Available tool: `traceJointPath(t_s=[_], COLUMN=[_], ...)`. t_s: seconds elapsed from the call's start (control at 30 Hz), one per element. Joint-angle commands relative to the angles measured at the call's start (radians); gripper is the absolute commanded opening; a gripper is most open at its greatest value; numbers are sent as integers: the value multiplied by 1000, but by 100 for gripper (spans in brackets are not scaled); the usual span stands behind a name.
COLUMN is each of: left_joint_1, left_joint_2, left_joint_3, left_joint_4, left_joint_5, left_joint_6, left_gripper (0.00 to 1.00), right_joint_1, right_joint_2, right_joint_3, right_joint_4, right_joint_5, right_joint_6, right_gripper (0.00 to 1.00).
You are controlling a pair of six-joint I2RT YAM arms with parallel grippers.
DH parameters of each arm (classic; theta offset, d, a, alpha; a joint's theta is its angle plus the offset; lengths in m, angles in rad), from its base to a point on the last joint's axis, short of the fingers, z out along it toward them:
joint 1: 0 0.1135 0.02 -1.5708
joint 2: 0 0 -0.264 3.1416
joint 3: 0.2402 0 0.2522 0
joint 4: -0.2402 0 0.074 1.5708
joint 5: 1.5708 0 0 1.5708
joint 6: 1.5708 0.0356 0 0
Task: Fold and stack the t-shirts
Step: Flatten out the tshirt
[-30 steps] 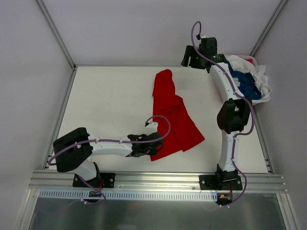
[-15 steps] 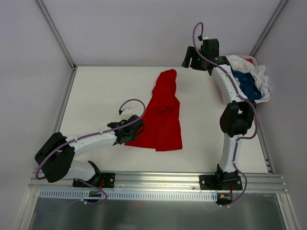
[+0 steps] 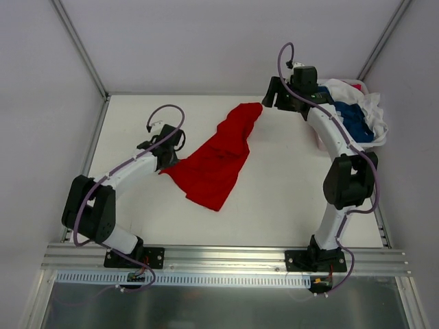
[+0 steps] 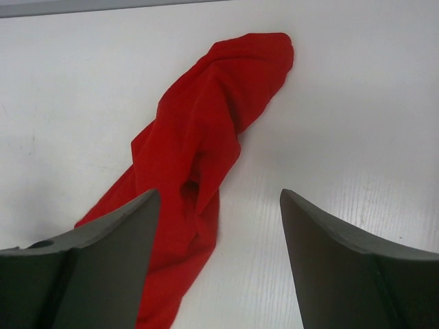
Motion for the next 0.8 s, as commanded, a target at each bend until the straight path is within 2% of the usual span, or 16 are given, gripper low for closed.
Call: traceJointPath(t_s=[0.0,0.2,0.43,0.77], left_joint_1=[118,307,442,467], left_joint_2=[59,175,340,552], left_joint_3=[104,228,390,633], left_joint_4=[5,21,32,29], left_joint_5=[27,95,156,162], left_joint_6=[109,174,212,275], left_gripper=[0,0,0,0], right_joint_1=[19,50,80,178], right_joint_2=[-124,-150,-158,-127], right_joint_3=[-50,-128,-205,-311], right_joint_4=[81,98,121,141], right_joint_5=[5,38,42,103], right_joint_6=[-5,-45,-43,-100], right_gripper=[74,75,75,75])
